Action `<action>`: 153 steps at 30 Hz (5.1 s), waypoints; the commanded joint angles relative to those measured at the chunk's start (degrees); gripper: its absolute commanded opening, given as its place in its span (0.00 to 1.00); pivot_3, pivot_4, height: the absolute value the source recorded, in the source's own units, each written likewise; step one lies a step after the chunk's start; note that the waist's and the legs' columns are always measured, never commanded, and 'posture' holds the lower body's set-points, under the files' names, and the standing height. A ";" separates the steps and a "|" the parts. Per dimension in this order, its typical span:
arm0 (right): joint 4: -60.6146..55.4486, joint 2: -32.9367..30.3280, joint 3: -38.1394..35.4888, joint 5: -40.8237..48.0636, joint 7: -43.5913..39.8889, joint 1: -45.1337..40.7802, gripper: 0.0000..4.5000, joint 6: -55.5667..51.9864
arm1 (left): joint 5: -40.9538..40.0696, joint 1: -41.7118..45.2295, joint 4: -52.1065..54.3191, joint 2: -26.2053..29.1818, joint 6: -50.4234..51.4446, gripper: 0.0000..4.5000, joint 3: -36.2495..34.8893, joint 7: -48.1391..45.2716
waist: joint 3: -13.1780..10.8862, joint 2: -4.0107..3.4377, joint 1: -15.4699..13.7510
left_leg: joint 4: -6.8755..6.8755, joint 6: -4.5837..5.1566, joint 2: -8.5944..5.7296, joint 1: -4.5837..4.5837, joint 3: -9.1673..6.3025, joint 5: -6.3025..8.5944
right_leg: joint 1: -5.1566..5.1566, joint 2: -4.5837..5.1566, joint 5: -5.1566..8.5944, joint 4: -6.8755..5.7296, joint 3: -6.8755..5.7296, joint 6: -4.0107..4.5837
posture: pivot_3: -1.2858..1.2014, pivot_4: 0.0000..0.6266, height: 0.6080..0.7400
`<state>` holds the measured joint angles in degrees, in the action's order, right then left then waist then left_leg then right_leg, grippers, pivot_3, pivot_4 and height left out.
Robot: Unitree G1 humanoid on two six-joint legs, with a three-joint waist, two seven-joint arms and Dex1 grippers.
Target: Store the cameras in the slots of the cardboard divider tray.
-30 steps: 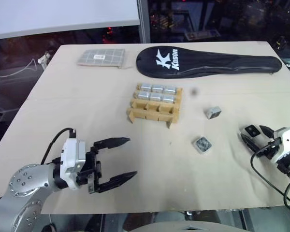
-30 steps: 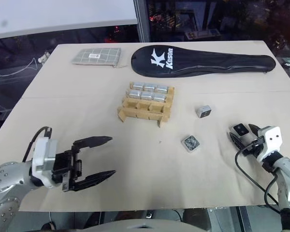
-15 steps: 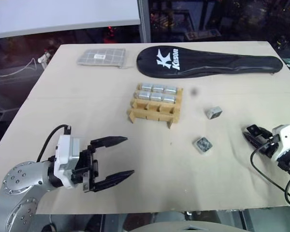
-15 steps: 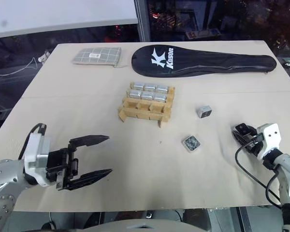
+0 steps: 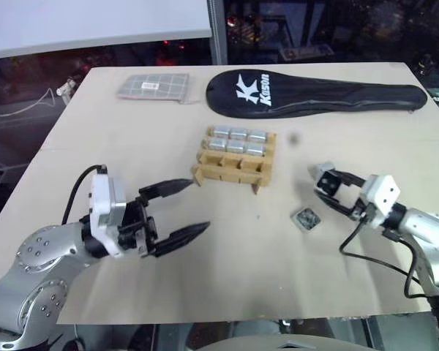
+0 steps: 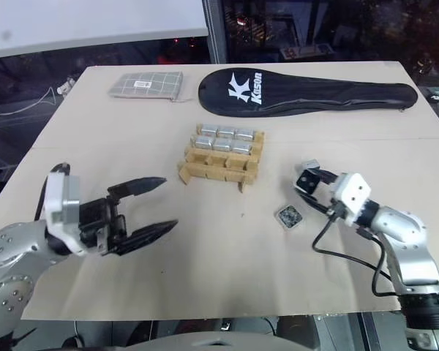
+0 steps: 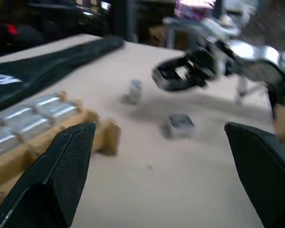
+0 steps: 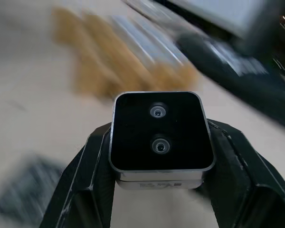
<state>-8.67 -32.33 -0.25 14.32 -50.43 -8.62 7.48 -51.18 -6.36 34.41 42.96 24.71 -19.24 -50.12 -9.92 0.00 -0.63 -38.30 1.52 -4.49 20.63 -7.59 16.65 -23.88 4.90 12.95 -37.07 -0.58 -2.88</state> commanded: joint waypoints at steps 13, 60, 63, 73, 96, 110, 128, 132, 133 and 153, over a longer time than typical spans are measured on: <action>16.02 9.30 18.25 -21.28 3.48 -23.87 0.44 41.11 | -7.84 11.68 -3.13 -5.09 8.51 1.00 3.55 8.07 | 0.02 0.16 0.68 | 0.07 -0.09 -0.12 0.16 0.13 -0.01 | -0.29 -0.04 -0.10 0.12 0.07 -0.02 | 0.52 0.24 1.00; 11.17 12.33 24.00 -24.23 8.46 -26.47 0.44 38.70 | -8.28 14.26 -7.59 -3.04 14.04 0.16 6.33 -2.55 | 0.02 0.16 1.45 | 0.06 -0.10 0.12 0.10 0.46 -0.02 | -0.44 -0.33 -0.15 0.01 0.57 0.07 | 0.52 0.24 1.00; 10.67 12.13 24.06 -24.13 8.45 -26.20 0.44 37.84 | -8.21 14.07 -7.63 -3.13 14.33 0.15 6.46 -2.64 | 0.02 0.16 1.46 | 0.06 -0.10 0.13 0.10 0.47 -0.02 | -0.45 -0.33 -0.15 0.00 0.58 0.07 | 0.52 0.24 1.00; 8.74 10.86 22.46 -21.48 8.98 -24.04 0.99 33.12 | -5.04 16.06 -9.44 -2.86 12.72 0.15 6.09 -2.92 | 0.02 0.17 1.45 | 0.06 -0.10 0.13 0.10 0.47 -0.02 | -0.45 -0.34 -0.15 0.00 0.57 0.07 | 0.52 0.24 1.00; -22.04 -18.58 -3.16 39.02 -9.82 18.63 0.99 -29.39 | 18.48 42.57 -67.92 -4.41 -25.48 0.15 7.22 -36.35 | -0.12 0.49 -0.07 | -0.08 0.25 0.17 0.22 0.51 0.17 | -0.32 -0.26 -0.26 0.22 0.15 -0.02 | 0.52 0.24 1.00; -26.40 -13.78 -5.95 37.41 -5.27 19.97 0.99 -31.28 | 31.74 61.70 -102.43 -9.16 -40.26 0.15 11.00 -42.38 | -0.34 0.93 -0.07 | -0.22 0.09 0.09 0.36 0.47 0.08 | -0.35 -0.24 -0.37 0.22 0.14 -0.20 | 0.52 0.24 1.00; -28.79 -10.76 -6.78 36.10 -1.87 21.34 0.99 -31.94 | 44.22 70.02 -106.92 -9.98 -44.12 0.15 14.32 -41.41 | -0.38 1.02 -0.01 | -0.59 0.11 0.05 0.46 0.44 0.08 | -0.33 -0.29 -0.43 0.06 0.14 -0.29 | 0.52 0.24 1.00; -28.02 -10.00 -6.06 35.31 -1.87 20.22 0.99 -31.81 | 48.37 72.95 -106.62 -8.68 -45.64 0.15 19.49 -42.38 | -0.38 1.02 0.00 | -0.73 0.12 0.03 0.52 0.44 0.09 | -0.33 -0.31 -0.45 0.04 0.15 -0.33 | 0.52 0.24 1.00; -27.88 -9.79 -5.88 35.13 -1.93 19.93 0.99 -31.81 | 49.20 73.97 -106.63 -8.47 -45.37 0.15 21.15 -42.38 | -0.38 1.02 0.00 | -0.78 0.14 0.03 0.53 0.44 0.10 | -0.33 -0.31 -0.45 0.03 0.16 -0.35 | 0.52 0.24 1.00; -27.94 -2.99 -11.00 26.84 1.50 23.90 0.99 -23.28 | 62.29 86.10 -109.81 -8.63 -44.00 0.15 33.53 -42.10 | -0.39 1.04 0.77 | -0.95 0.35 -0.14 0.57 0.48 0.21 | -0.34 -0.32 -0.50 -0.08 0.26 -0.45 | 0.52 0.24 1.00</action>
<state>-35.21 -35.53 -8.92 41.98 -48.95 14.47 -18.34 9.64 77.83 -75.15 33.10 -18.10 13.84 -92.05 -10.31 1.04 0.14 -39.26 1.87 -4.64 21.20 -7.11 16.87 -24.21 4.58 12.45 -37.16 -0.31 -3.33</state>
